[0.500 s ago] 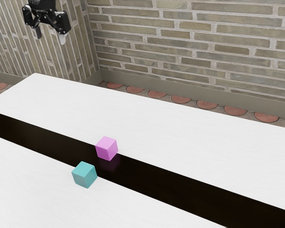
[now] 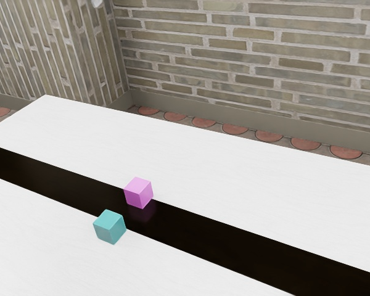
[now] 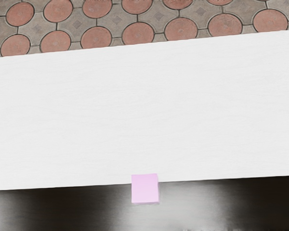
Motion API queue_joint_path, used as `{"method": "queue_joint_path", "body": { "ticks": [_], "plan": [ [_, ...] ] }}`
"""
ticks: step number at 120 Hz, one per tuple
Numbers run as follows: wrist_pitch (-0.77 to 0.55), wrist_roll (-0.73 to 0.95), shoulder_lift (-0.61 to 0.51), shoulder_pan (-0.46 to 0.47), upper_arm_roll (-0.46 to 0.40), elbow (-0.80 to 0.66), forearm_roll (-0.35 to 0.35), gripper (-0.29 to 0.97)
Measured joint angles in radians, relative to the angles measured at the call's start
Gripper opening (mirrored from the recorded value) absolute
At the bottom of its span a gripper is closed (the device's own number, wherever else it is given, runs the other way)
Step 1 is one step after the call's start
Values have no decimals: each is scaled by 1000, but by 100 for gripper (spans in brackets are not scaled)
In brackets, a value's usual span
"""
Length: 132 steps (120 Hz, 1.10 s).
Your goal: Pick up the blue block with one arm, and put the blue block on the pink block with one arm
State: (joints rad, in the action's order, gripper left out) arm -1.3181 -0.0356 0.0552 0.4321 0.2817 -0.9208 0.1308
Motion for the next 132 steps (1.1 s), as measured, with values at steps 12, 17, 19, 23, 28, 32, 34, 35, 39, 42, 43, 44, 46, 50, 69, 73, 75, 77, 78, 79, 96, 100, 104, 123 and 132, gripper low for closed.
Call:
{"method": "queue_joint_path", "body": {
  "ticks": [12,17,19,23,28,32,34,35,39,42,43,44,46,50,69,73,75,77,78,79,96,100,104,123,132],
  "plan": [
    [-13,-15,17,-17,21,-7,1,66],
    [-19,-21,24,-43,23,-11,2,66],
    [-21,-23,26,-52,24,-17,2,66],
    [-25,-27,28,-63,29,-32,3,66],
    [-29,-32,29,-66,44,-56,3,66],
    [-38,-35,37,-97,25,-73,3,66],
    [-44,-37,42,-127,0,-84,3,66],
    [-47,-37,43,-142,-14,-91,3,66],
    [-65,-40,44,-191,-55,-125,2,66],
    [-88,-43,41,-216,-73,-167,0,66],
    [-102,-44,39,-222,-78,-192,0,66],
    [-115,-45,38,-228,-82,-214,-1,66],
    [-158,-47,35,-235,-87,-285,0,66],
    [-252,-50,25,-237,-84,-450,-4,66],
    [-556,-76,25,-231,-75,-881,-36,66],
    [-616,-80,26,-215,-74,-961,-49,66],
    [-644,-83,28,-208,-74,-992,-55,66],
    [-670,-85,32,-201,-74,-1015,-60,66],
    [-683,-86,35,-199,-74,-1025,-62,66],
    [-697,-87,40,-196,-74,-1035,-65,66],
    [-897,-102,39,-188,-73,-1214,-87,66],
    [-932,-105,20,-186,-72,-1259,-88,66],
    [-961,-109,2,-180,-72,-1303,-87,66],
    [-1055,-76,-61,-134,-71,-1409,-75,66],
    [-1095,-28,-75,-110,-69,-1451,-68,65]
  ]
}}
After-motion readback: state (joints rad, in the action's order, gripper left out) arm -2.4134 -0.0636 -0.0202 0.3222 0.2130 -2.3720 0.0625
